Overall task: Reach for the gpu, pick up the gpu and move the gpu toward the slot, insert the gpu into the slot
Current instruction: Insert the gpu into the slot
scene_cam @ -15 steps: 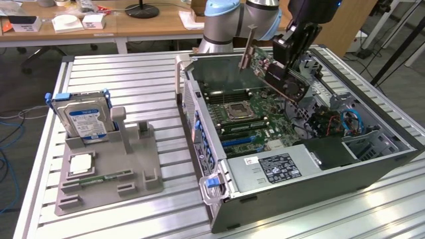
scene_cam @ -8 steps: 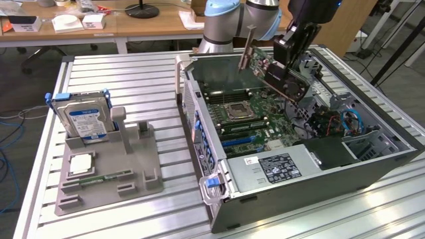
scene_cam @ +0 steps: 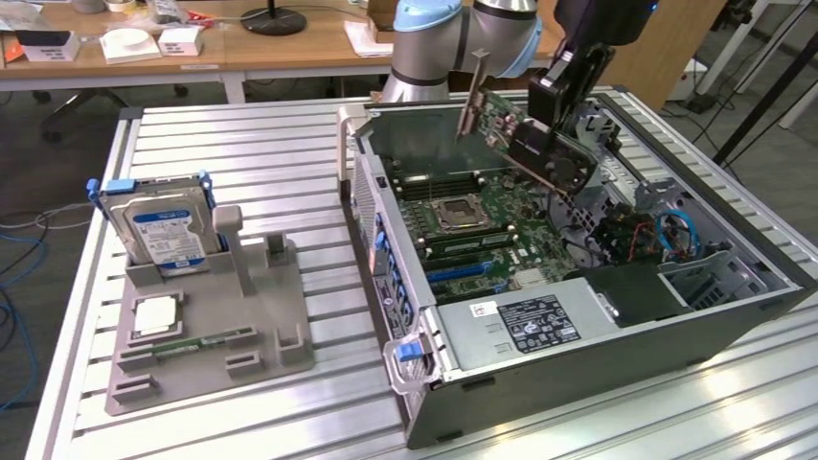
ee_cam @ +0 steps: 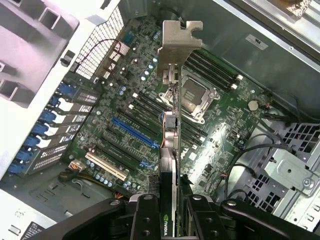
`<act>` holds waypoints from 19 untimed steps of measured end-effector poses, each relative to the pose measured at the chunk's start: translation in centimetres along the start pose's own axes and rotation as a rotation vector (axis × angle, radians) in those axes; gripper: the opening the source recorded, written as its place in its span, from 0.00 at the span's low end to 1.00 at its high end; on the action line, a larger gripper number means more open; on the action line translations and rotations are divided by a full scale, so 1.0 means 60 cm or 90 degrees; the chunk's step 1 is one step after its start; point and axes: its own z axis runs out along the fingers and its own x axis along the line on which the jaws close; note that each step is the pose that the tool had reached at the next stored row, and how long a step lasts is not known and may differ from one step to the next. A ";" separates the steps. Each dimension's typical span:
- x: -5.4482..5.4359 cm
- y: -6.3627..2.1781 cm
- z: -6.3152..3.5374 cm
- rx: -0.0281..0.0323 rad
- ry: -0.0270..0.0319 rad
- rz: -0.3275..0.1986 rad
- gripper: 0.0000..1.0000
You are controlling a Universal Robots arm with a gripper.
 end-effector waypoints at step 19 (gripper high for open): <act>0.000 0.000 0.000 -0.0011 0.0033 -0.070 0.26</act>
